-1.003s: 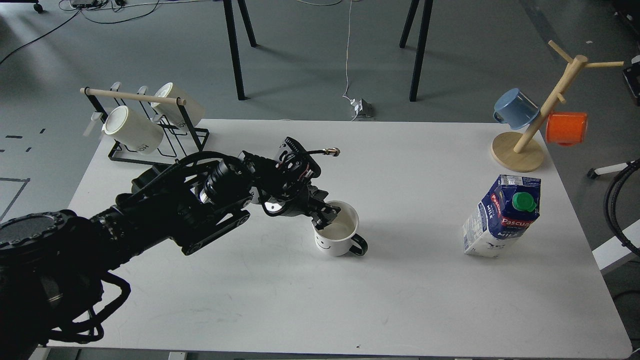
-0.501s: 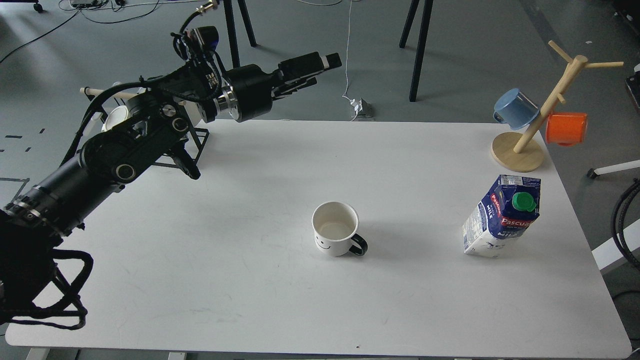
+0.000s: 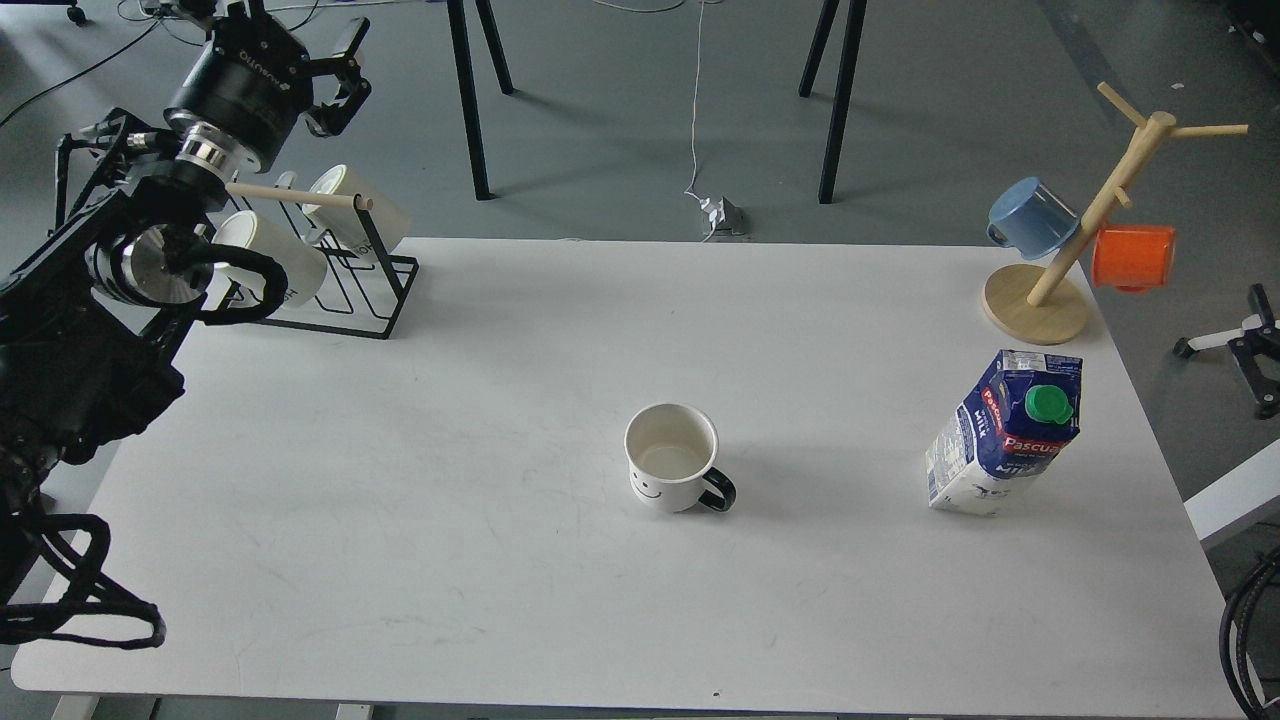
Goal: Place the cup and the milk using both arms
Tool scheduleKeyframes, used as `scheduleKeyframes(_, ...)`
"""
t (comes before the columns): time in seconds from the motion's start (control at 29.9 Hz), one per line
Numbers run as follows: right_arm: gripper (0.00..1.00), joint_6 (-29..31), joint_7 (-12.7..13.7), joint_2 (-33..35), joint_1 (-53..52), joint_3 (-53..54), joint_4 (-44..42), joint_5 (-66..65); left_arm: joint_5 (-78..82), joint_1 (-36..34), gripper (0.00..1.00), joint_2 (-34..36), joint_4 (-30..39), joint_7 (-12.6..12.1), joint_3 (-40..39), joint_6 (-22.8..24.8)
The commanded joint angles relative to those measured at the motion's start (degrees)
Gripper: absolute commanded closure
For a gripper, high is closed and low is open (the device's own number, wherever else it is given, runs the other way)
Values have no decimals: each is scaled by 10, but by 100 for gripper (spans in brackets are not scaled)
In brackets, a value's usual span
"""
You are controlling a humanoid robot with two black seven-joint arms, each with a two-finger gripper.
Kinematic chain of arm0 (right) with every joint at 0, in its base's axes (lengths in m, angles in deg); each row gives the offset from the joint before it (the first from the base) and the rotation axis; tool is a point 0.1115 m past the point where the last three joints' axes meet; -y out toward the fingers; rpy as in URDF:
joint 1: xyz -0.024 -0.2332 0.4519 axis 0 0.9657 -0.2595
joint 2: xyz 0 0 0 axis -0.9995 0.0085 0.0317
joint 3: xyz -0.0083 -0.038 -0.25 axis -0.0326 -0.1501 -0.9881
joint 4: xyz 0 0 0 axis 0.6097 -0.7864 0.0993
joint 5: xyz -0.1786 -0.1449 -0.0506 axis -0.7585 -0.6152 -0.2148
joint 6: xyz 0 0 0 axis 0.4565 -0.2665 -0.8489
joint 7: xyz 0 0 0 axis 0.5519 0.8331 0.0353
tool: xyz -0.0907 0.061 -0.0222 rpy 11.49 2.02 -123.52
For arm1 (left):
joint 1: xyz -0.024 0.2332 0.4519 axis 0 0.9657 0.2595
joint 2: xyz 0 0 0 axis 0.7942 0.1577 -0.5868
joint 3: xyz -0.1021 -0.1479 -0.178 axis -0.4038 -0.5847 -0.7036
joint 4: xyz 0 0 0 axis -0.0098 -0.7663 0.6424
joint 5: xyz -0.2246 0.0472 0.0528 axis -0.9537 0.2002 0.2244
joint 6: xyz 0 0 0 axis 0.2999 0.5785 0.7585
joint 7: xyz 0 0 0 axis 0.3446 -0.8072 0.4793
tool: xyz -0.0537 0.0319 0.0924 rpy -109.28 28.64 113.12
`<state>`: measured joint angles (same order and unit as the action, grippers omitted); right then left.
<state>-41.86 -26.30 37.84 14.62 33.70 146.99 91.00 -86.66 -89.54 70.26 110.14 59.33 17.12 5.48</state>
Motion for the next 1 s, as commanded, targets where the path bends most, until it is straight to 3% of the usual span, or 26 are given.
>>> scheduleKeyframes(0.0,1,0,0,-60,70,-5,52,-11,-62,12,1,-4,-21,-1,1,0)
scheduleKeyframes(0.17,2,0,-2,-139,107,-6,77,-91,-71,11,0,-10,-22,-1,1,0)
scheduleKeyframes(0.3,1,0,-1,-154,101,-52,65,-104,-70,11,0,-17,-22,-2,6,0)
scheduleKeyframes(0.6,1,0,-1,-241,15,-104,-76,-105,-70,13,0,-4,-51,-2,8,0)
scheduleKeyframes(0.74,1,0,-1,-247,-6,-123,-121,-106,-70,11,0,1,-51,-2,8,0)
scheduleKeyframes(0.97,1,0,-1,-242,7,-129,-84,-105,-70,9,0,2,-51,-2,9,0)
